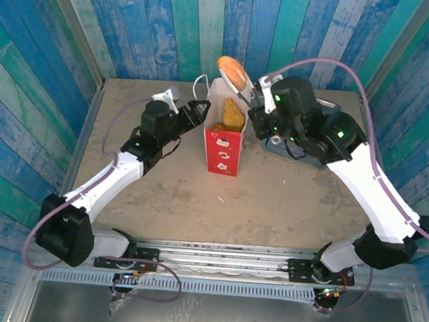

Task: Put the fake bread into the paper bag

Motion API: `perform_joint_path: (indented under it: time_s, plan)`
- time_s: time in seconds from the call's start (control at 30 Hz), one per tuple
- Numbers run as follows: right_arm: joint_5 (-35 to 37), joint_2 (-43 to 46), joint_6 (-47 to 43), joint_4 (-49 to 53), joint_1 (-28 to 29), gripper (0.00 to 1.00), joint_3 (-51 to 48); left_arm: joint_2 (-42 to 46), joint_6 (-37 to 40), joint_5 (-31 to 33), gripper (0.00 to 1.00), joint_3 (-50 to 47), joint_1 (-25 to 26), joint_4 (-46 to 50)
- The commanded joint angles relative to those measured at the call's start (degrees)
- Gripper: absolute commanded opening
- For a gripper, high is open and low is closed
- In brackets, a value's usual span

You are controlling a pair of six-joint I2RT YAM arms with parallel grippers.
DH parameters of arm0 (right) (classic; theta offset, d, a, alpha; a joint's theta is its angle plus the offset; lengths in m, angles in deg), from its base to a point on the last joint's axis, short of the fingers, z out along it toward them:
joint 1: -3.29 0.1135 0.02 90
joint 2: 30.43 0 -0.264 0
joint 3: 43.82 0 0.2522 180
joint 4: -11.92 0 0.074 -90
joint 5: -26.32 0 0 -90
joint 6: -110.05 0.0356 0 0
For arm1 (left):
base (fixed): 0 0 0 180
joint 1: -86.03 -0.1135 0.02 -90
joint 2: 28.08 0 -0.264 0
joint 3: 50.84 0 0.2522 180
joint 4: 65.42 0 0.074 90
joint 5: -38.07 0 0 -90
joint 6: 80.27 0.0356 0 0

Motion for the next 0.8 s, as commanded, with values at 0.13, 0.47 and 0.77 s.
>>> perform_joint_path:
  time_s: [0.13,0.47,0.77]
  plan:
    - [1.92,-3.55,1.62,0.51,0.59,0.32,5.29,0.67,1.52,2.78,0.76,-1.84,0.1,-0.6]
    - [3.32,-9.43,1.09,3.12,0.63,0.32,7.06,-1.36,1.55,-0.43,0.64,-2.18,0.1,-2.74]
    - [6.48,-13.01,1.67,11.53,0.44,0.33,8.44,-1.54,1.85,0.11,0.56,-3.26,0.1,-3.17]
